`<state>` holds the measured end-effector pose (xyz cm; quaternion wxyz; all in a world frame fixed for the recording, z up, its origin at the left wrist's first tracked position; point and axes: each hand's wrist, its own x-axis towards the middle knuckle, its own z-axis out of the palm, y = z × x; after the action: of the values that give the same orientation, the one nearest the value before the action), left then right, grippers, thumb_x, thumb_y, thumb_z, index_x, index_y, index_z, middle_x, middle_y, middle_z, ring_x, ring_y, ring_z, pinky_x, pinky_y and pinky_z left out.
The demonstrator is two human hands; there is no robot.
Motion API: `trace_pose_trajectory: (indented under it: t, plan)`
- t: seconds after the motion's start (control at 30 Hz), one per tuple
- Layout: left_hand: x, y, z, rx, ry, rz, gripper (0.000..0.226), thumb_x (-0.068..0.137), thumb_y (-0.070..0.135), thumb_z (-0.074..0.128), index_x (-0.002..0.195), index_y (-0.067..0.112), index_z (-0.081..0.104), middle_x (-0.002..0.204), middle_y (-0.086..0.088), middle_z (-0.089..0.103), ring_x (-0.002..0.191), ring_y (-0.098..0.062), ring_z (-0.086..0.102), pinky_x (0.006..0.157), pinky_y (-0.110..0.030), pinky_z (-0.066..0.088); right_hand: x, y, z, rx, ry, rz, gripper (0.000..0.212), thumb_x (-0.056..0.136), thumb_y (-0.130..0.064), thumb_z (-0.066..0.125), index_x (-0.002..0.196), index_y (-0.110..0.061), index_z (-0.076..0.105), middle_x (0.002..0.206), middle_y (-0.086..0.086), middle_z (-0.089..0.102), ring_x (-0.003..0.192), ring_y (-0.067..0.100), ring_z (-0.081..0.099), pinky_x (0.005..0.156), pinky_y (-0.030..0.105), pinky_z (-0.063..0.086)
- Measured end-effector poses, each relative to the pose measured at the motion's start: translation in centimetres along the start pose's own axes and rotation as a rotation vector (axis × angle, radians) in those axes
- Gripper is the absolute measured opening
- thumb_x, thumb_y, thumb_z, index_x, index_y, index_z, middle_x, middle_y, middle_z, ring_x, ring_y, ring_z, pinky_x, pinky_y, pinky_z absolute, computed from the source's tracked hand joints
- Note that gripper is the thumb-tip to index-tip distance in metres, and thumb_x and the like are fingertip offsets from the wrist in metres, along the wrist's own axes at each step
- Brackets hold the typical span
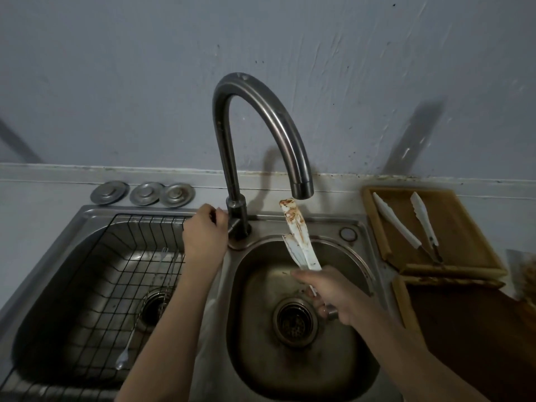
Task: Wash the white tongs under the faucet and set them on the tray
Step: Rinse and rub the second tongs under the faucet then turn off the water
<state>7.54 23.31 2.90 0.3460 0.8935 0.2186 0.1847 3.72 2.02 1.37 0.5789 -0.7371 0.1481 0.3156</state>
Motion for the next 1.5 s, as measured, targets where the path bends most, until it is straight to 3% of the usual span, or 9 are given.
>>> trace_pose_trajectory:
  t: [0.17,0.57,0.8,0.87,1.0,1.07,1.27,1.37,1.5]
  plan:
    - [-0.6,-0.6,0.4,-0.068,0.024,-0.035,0.024,0.093,0.016,0.042,0.074,0.007,0.052,0.058,-0.004,0.05,0.05,-0.012,0.043,0.048,-0.029,0.028,1.2,-0.1,0.3,0.067,-0.049,0.041,0.04,0.082,-0.026,0.069,0.111,-0.002,0.054,0.051,-0.001,0.037,0.037,0.007,0.027,0.033,0.017,0.021]
    - [-1.2,-1.9,0.8,-0.169,0.079,-0.026,0.027,0.092,0.012,0.038,0.075,-0.001,0.055,0.072,-0.021,0.064,0.061,-0.033,0.055,0.056,-0.037,0.039,1.8,-0.4,0.5,0.027,-0.094,0.019,0.032,0.082,-0.02,0.07,0.1,0.001,0.056,0.051,0.0,0.037,0.036,0.007,0.028,0.031,0.018,0.026]
    - [-1.4,-1.9,0.8,-0.185,0.078,-0.055,0.029,0.094,0.014,0.038,0.085,-0.003,0.059,0.073,-0.021,0.062,0.06,-0.024,0.048,0.048,-0.026,0.03,1.6,-0.5,0.4,0.012,-0.091,0.01,0.023,0.081,-0.022,0.071,0.088,-0.005,0.057,0.05,-0.001,0.039,0.034,0.007,0.029,0.032,0.018,0.027]
    - [-1.5,-1.9,0.8,-0.187,0.058,-0.077,0.028,0.095,0.017,0.038,0.096,-0.001,0.06,0.08,-0.016,0.063,0.07,-0.027,0.055,0.054,-0.032,0.032,1.5,-0.5,0.3,-0.013,-0.081,0.0,0.023,0.081,-0.022,0.071,0.087,-0.005,0.058,0.049,-0.001,0.039,0.033,0.007,0.03,0.032,0.019,0.028]
    - [-4.3,-1.2,0.9,-0.179,0.134,0.084,0.035,0.093,0.018,0.047,0.124,0.001,0.048,0.128,-0.017,0.052,0.122,-0.03,0.047,0.104,-0.04,0.038,1.6,-0.1,0.5,-0.035,-0.079,-0.014,0.027,0.079,-0.022,0.073,0.091,-0.002,0.06,0.05,-0.001,0.044,0.034,0.007,0.034,0.032,0.018,0.03]
    - [-6.7,-0.2,1.4,-0.304,0.093,0.093,0.03,0.089,0.013,0.056,0.116,0.003,0.052,0.117,-0.014,0.054,0.11,-0.026,0.051,0.096,-0.034,0.042,1.8,0.2,0.7,-0.038,-0.077,-0.02,0.025,0.077,-0.019,0.074,0.089,-0.002,0.06,0.05,-0.001,0.046,0.033,0.007,0.037,0.032,0.019,0.03]
    - [-10.7,1.0,4.0,-0.777,-0.719,-0.391,0.018,0.085,0.009,0.064,0.102,0.003,0.067,0.084,-0.006,0.069,0.077,-0.016,0.065,0.068,-0.023,0.051,1.9,0.9,2.0,-0.138,-0.072,-0.016,0.04,0.077,-0.002,0.061,0.116,-0.005,0.055,0.078,0.013,0.061,0.044,0.008,0.042,0.036,0.02,0.032]
    - [-10.3,1.0,3.6,-0.883,-0.752,-0.455,0.007,0.083,0.005,0.066,0.077,0.004,0.069,0.063,-0.005,0.07,0.054,-0.01,0.064,0.052,-0.02,0.049,1.8,1.1,2.2,-0.205,-0.098,-0.054,0.045,0.076,0.0,0.064,0.118,-0.012,0.055,0.086,0.018,0.063,0.047,0.009,0.045,0.038,0.021,0.034]
    - [-9.9,1.4,3.5,-0.886,-0.682,-0.575,0.033,0.092,0.021,0.056,0.062,0.008,0.063,0.041,0.004,0.058,0.034,-0.004,0.05,0.036,-0.015,0.037,1.5,1.3,2.5,-0.216,-0.139,-0.037,0.031,0.08,-0.007,0.064,0.11,-0.01,0.057,0.082,0.012,0.056,0.049,0.009,0.042,0.042,0.023,0.032]
